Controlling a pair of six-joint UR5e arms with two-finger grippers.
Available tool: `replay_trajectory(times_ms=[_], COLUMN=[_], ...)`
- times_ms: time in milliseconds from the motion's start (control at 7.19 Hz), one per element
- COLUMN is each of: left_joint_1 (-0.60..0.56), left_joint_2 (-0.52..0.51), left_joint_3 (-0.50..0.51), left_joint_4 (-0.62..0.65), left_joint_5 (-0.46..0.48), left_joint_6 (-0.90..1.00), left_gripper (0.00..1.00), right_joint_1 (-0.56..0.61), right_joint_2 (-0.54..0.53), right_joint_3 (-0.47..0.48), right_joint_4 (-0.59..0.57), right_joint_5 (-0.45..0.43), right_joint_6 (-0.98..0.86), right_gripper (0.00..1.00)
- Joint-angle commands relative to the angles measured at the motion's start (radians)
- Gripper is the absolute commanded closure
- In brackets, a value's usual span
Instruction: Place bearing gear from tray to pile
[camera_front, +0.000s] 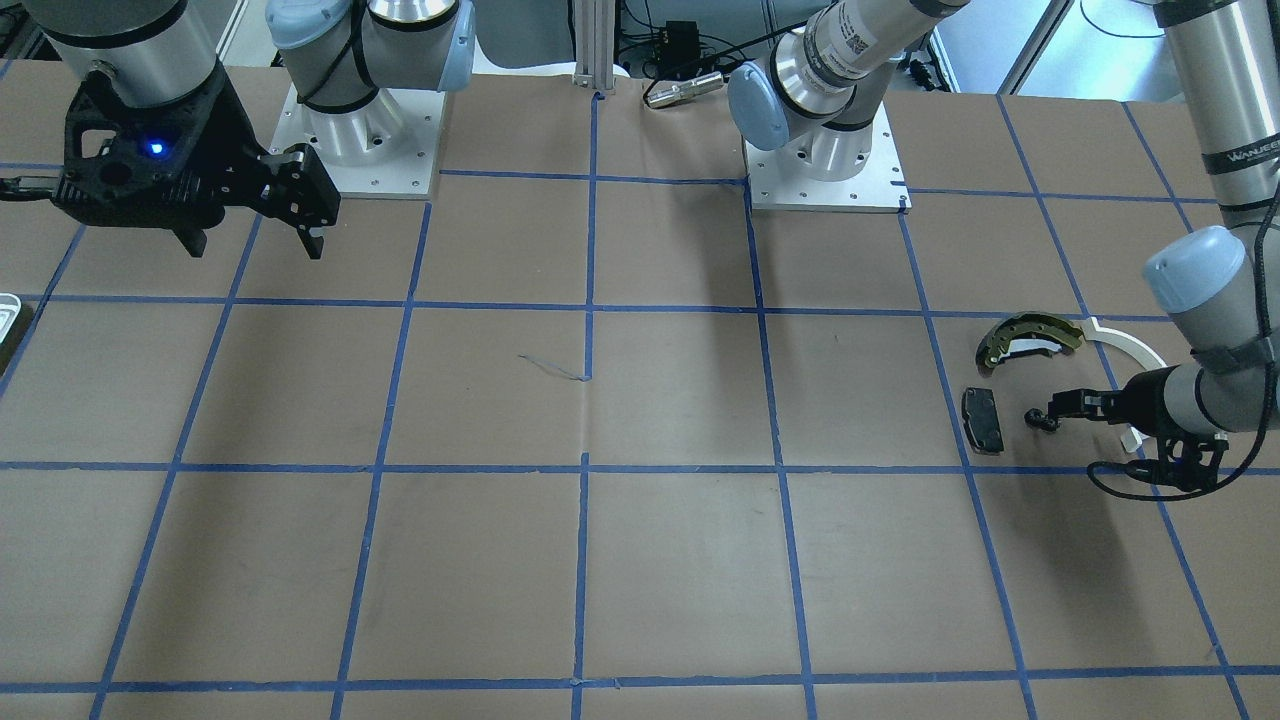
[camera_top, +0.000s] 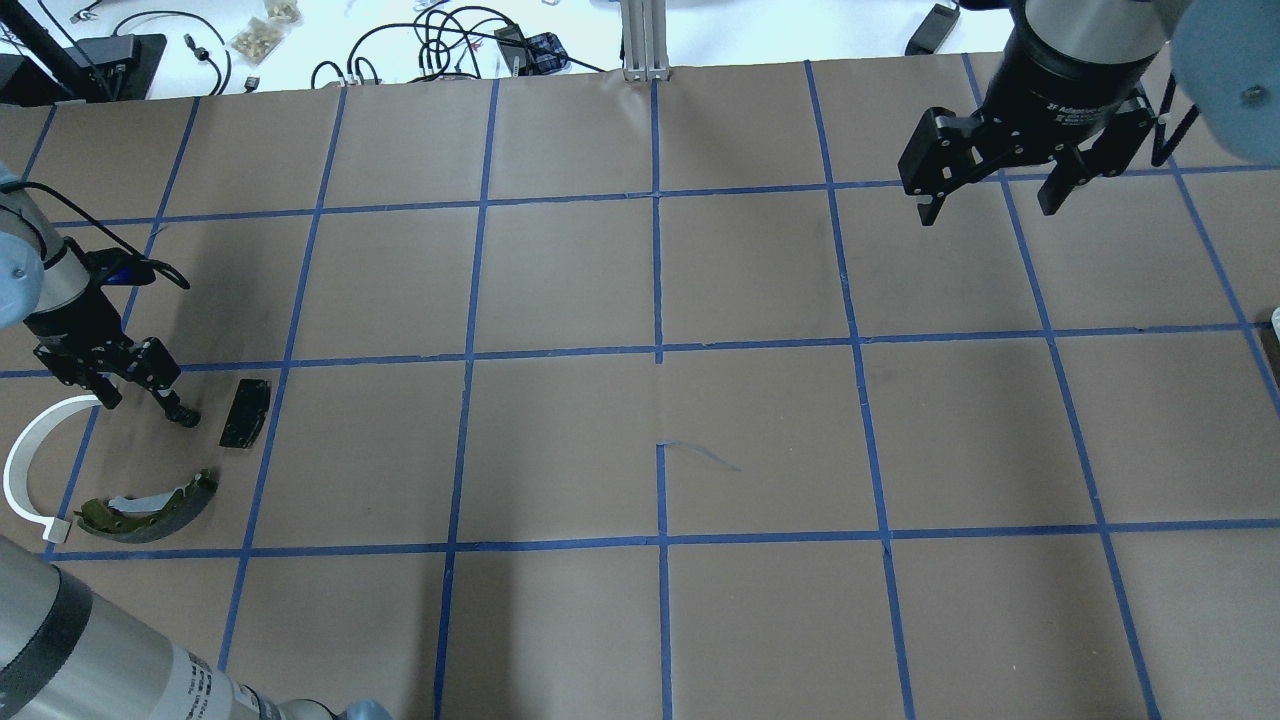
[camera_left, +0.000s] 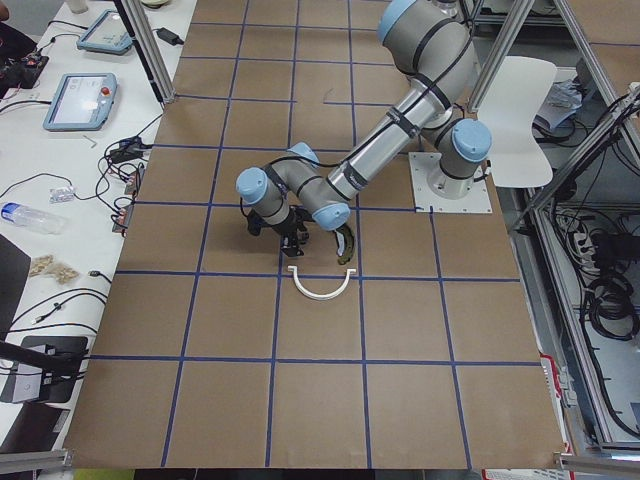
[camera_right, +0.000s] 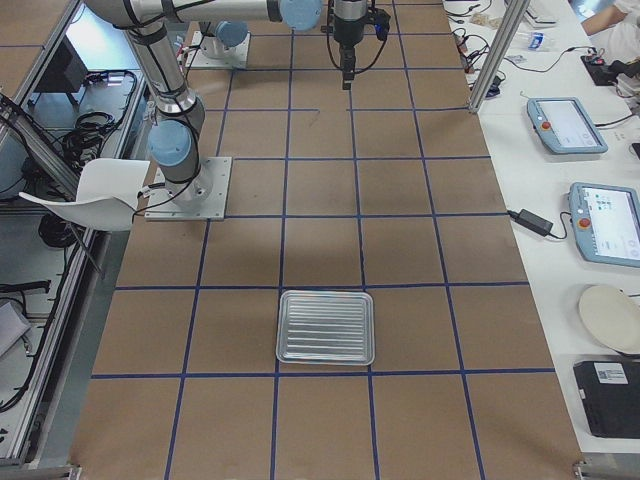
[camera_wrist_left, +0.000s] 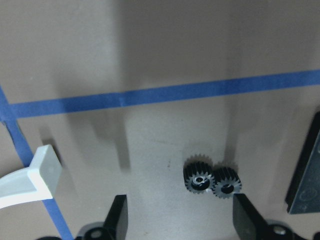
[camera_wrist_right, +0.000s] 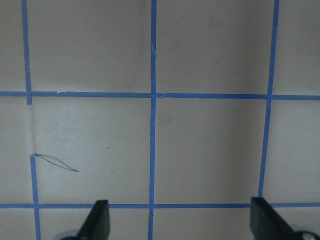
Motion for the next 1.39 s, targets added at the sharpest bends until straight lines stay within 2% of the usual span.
replay_trajectory(times_ms=[0,278,417,556,695,973,1251], left_joint_1=[-0.025,-0.097,-0.134,-0.181,-0.256,-0.405,-0.486], left_joint_2=[0.017,0.045,0.068,0.112,0.146,0.222,0.299], left_joint_3=[0.049,0.141,0.179,0.221,0.264,0.287,0.275], left_joint_4=[-0.011,-0.093,-0.200,-0.275,-0.311,-0.366,-0.386], left_joint_5=[-0.004,-0.010,-0.040,-0.141,-0.148,-0.151,-0.200], left_joint_6=[-0.062,-0.070,-0.175,-0.282,-0.308,-0.340,-0.427], left_gripper=[0.00,0.00,0.00,0.00,0.00,0.00,0.00], right_joint_1=[0.000,0.000,0.000,0.000,-0.002,-0.002,0.000], right_joint_2=[0.000,0.000,0.000,0.000,0.000,0.000,0.002], right_joint_3=[0.000,0.000,0.000,0.000,0.000,0.000,0.000], right_joint_4=[0.001,0.001,0.001,0.001,0.001,0.003,0.003], right_joint_5=[0.000,0.000,0.000,0.000,0.000,0.002,0.002], right_joint_6=[0.000,0.000,0.000,0.000,0.000,0.000,0.000], right_gripper=[0.00,0.00,0.00,0.00,0.00,0.00,0.00])
